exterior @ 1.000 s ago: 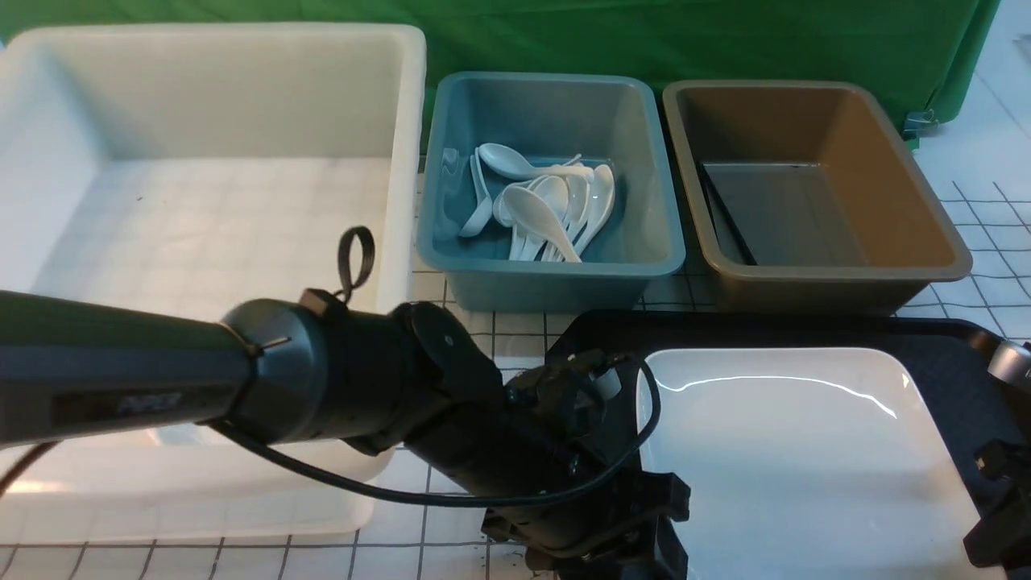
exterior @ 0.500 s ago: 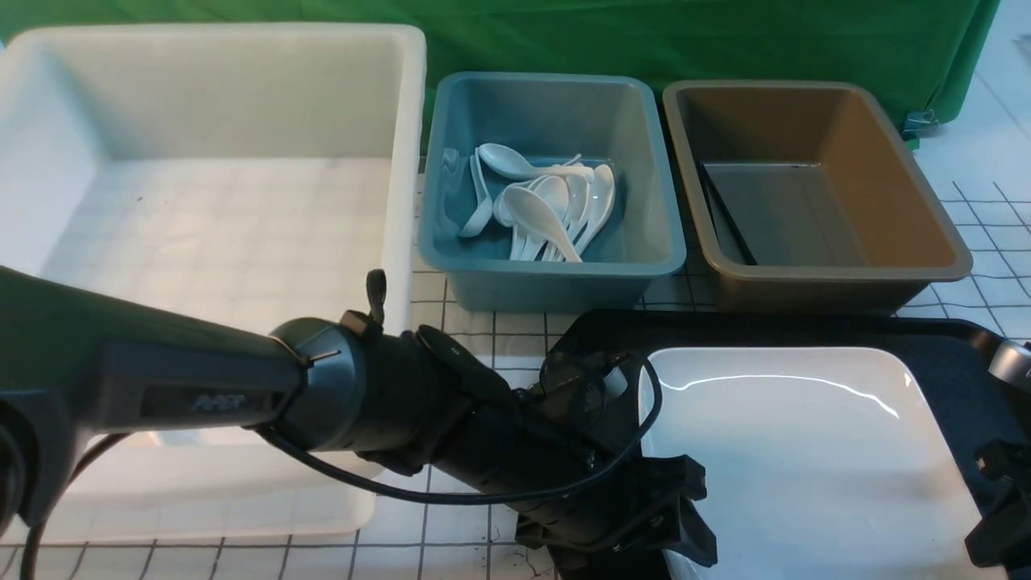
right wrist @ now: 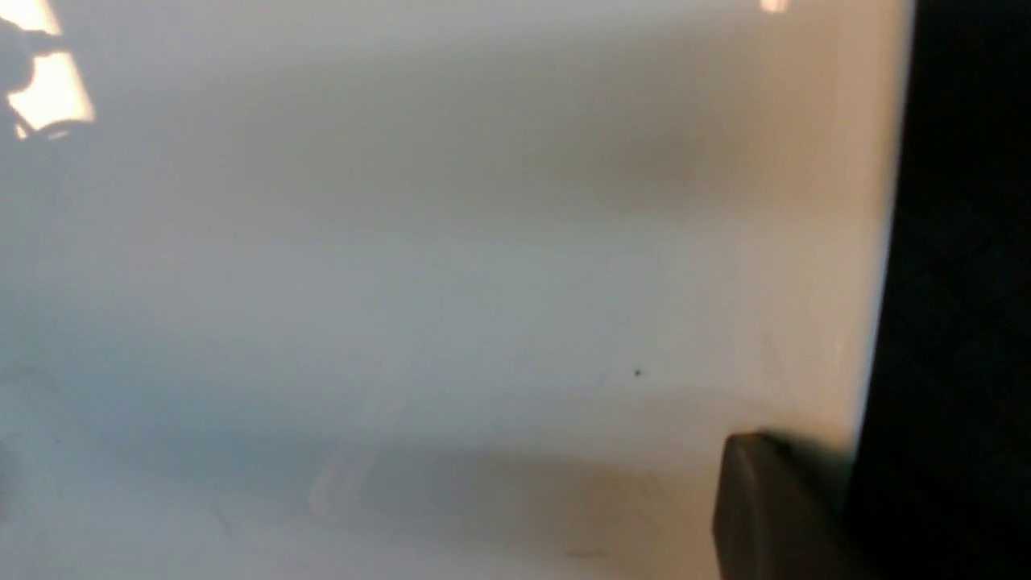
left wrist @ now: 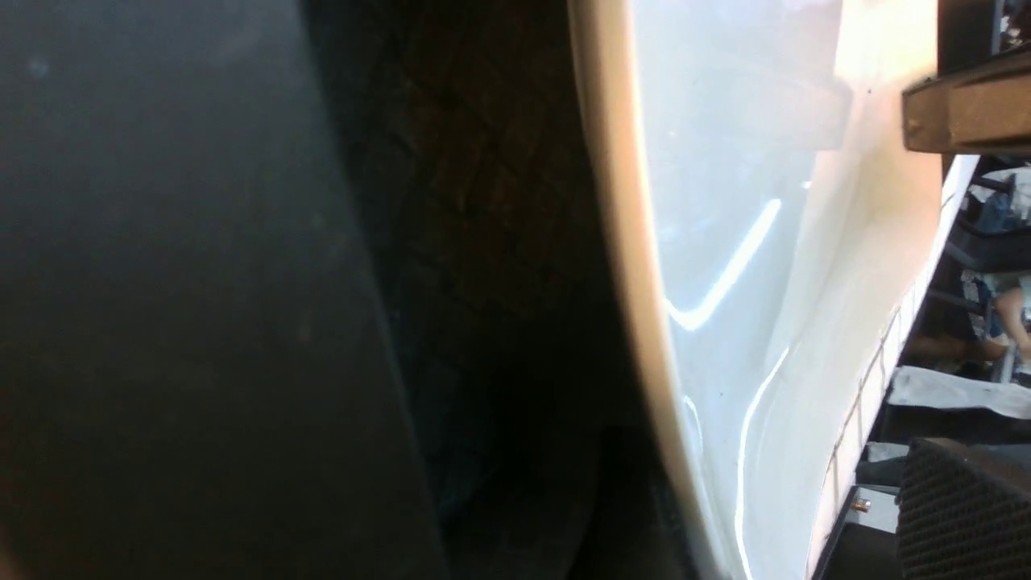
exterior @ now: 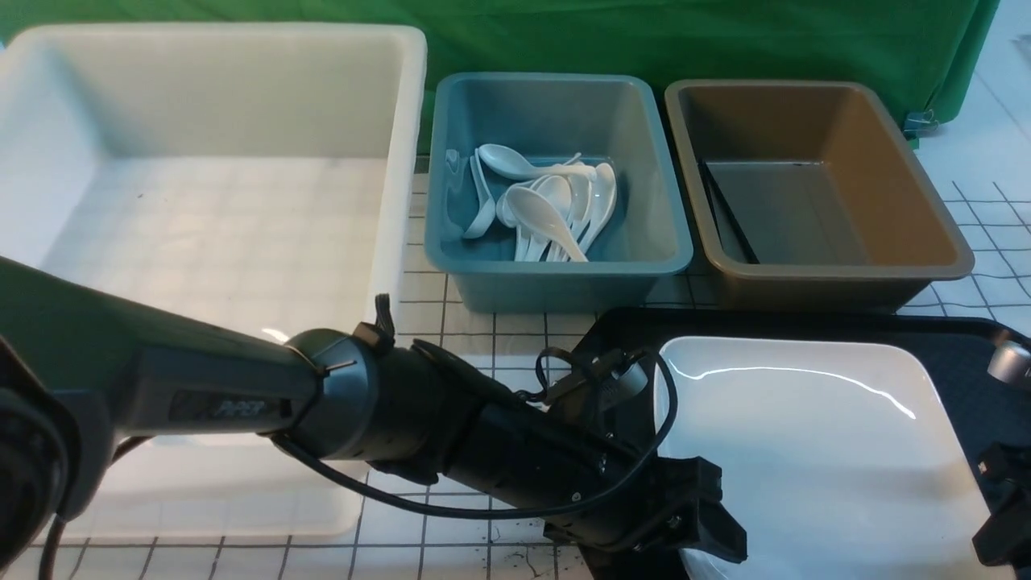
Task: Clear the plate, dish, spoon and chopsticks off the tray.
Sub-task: Use the left arm to grab a plate from the dinner plate
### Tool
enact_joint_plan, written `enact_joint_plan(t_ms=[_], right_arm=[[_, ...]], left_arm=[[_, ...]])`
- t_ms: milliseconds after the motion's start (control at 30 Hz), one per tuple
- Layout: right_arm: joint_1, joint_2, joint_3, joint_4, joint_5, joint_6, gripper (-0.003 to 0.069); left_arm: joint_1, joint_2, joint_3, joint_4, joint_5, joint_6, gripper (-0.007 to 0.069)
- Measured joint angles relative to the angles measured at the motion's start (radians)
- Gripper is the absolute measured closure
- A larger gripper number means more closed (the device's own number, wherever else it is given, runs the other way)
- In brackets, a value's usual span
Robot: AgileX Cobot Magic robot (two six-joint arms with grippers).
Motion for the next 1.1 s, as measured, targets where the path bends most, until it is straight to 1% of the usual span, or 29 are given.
enact_joint_plan(t_ms=[133,233,267,333,400,500,567,767,967,1033,1100], right_arm=[[0.000,0.000,0.000,0.007,0.008,-0.001,0.0541],[0.001,0.000,0.000,0.023,0.024,-0.001,0.0541],[0.001,0.000,0.000,0.024,0.027,-0.001,0.0541],[0.001,0.000,0.000,0.033,0.045,-0.001,0.0541],[0.001,0.000,0.000,0.033,0.052,-0.001,0.0541],[0.001,0.001,0.000,0.024,0.054,-0.002,0.0541],[0.001,0.001,-0.005,0.016,0.070,-0.008,0.0541],[0.001,-0.027,-0.040,0.003,0.131,-0.028,0.0541],[0.008,-0.163,-0.046,0.020,0.159,-0.024,0.0536],[0.009,-0.218,-0.059,0.021,0.159,-0.009,0.0502],[0.009,-0.281,-0.077,0.026,0.158,0.004,0.0435]], left_arm=[[0.000,0.004,0.000,-0.010,0.002,0.011,0.0253],[0.000,0.012,0.000,-0.025,-0.002,0.015,0.0321],[0.000,0.013,0.000,-0.027,-0.002,0.015,0.0333],[0.000,0.020,0.001,-0.050,-0.009,0.019,0.0412],[0.000,0.021,0.002,-0.056,-0.011,0.020,0.0475],[0.000,0.021,0.003,-0.082,-0.013,0.020,0.0553],[0.002,0.020,0.003,-0.099,-0.019,0.020,0.0588],[0.003,-0.024,0.003,-0.081,-0.033,0.013,0.0606],[0.004,-0.139,0.002,0.052,-0.076,-0.101,0.0610],[0.004,-0.166,0.000,0.066,-0.079,-0.122,0.0611],[0.005,-0.189,0.000,0.077,-0.086,-0.131,0.0613]])
